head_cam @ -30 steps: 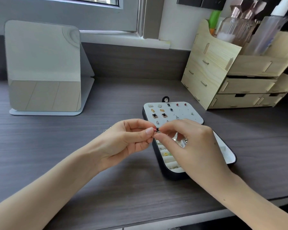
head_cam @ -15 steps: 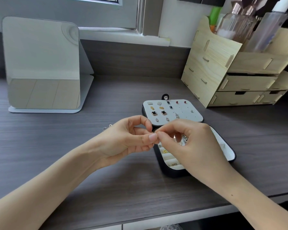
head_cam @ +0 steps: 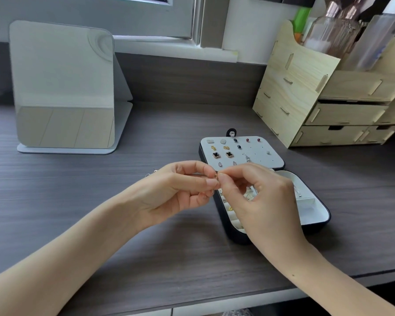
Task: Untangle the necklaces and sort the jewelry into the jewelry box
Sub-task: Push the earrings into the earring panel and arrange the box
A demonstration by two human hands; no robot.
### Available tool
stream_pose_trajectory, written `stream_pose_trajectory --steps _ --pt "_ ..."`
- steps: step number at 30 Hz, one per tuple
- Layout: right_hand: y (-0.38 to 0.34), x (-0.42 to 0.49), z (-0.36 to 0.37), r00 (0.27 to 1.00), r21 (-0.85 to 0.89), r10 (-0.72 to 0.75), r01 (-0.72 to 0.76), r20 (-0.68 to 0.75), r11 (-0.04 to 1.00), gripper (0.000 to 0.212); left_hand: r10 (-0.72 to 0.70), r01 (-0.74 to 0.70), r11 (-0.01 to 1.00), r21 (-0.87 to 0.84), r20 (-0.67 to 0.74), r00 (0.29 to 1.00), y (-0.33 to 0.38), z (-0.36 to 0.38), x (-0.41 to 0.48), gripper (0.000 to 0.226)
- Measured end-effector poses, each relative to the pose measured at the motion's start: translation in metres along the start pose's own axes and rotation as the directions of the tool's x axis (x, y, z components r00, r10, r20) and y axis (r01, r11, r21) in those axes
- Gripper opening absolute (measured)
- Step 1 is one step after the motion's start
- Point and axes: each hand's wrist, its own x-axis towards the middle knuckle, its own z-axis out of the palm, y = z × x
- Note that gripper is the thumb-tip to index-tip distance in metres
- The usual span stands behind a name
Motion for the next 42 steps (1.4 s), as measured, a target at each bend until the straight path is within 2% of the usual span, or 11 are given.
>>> stream_pose_trajectory --steps 3,8,13,16,19,22,27,34,39,42 --pt "0.001 0.001 0.001 0.999 0.045 0.044 -0.043 -0.005 0.998 0.010 -0.006 0.006 1.000 -0.008 -0.009 1.000 0.000 0.000 0.000 0.014" --pt "0.001 0.001 0.002 0.999 -0.065 -0.041 0.040 -0.018 0.997 0.010 0.017 -0.017 1.000 0.009 0.005 1.000 0.000 -0.001 -0.001 0.011" --pt "0.001 0.004 0.001 0.999 -0.035 0.023 -0.024 -0.026 0.999 0.012 0.036 -0.037 0.995 0.095 0.009 0.999 -0.002 -0.001 -0.001 0.010" --pt "0.004 0.007 -0.003 0.998 -0.110 -0.009 0.002 -0.061 0.994 0.011 0.034 -0.037 0.992 0.125 0.022 0.999 -0.002 0.000 -0.001 0.011" --pt "0.013 0.008 -0.017 0.990 -0.249 -0.121 0.101 -0.069 0.963 0.012 0.029 -0.030 0.994 0.108 0.014 0.999 -0.001 0.000 -0.002 0.013" --pt "0.027 -0.001 -0.035 0.969 -0.405 -0.246 0.237 0.032 0.883 0.015 0.027 -0.027 0.994 0.102 0.006 1.000 -0.001 -0.002 -0.001 0.013" --pt "0.036 -0.012 -0.042 0.937 -0.537 -0.315 0.347 0.154 0.769 0.016 0.028 -0.030 0.987 0.158 0.014 1.000 -0.002 -0.002 -0.001 0.014" --pt "0.034 -0.004 -0.038 0.903 -0.583 -0.358 0.427 0.236 0.691 0.022 0.033 -0.033 0.973 0.230 0.004 0.999 -0.001 -0.002 -0.002 0.009" --pt "0.033 0.002 -0.038 0.843 -0.563 -0.385 0.538 0.376 0.628 0.026 0.027 -0.026 0.954 0.297 -0.001 1.000 -0.002 0.001 -0.004 0.010" --pt "0.033 0.003 -0.042 0.814 -0.529 -0.351 0.571 0.462 0.628 0.026 0.040 -0.024 0.946 0.323 -0.043 0.998 -0.002 0.002 -0.004 0.009"
